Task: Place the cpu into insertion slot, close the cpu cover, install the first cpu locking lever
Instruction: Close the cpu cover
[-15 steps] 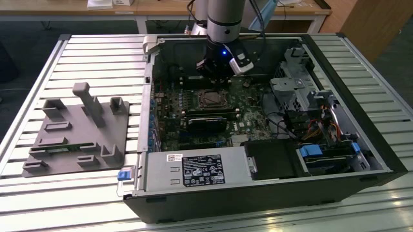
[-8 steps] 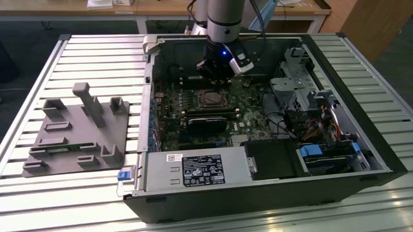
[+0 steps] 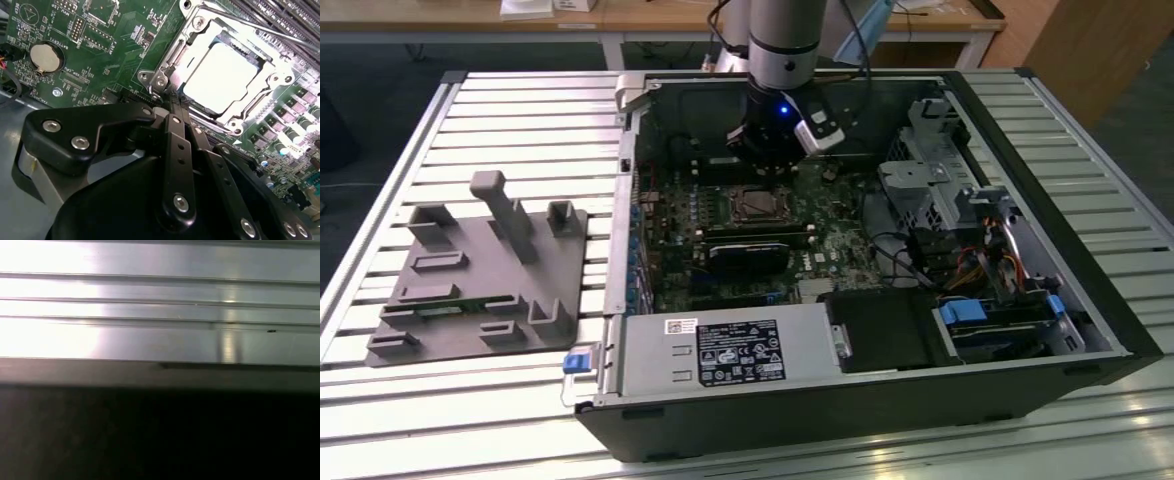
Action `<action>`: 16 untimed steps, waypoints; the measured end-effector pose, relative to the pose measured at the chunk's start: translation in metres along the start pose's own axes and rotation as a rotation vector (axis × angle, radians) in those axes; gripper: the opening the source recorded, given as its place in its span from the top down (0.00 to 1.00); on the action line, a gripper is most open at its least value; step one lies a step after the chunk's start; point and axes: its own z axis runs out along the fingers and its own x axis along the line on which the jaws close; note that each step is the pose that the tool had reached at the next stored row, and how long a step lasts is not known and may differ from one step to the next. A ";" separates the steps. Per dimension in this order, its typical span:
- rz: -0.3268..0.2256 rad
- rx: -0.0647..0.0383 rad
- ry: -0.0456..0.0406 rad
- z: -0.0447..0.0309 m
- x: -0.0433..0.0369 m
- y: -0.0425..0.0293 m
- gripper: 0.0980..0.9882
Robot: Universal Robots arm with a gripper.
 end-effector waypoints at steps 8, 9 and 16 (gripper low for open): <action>0.000 -0.020 -0.0005 -0.0010 -0.0003 0.0014 0.99; 0.000 -0.020 -0.0003 -0.0063 -0.0003 0.0013 0.99; 0.000 -0.020 -0.0002 -0.0230 -0.0005 0.0012 0.99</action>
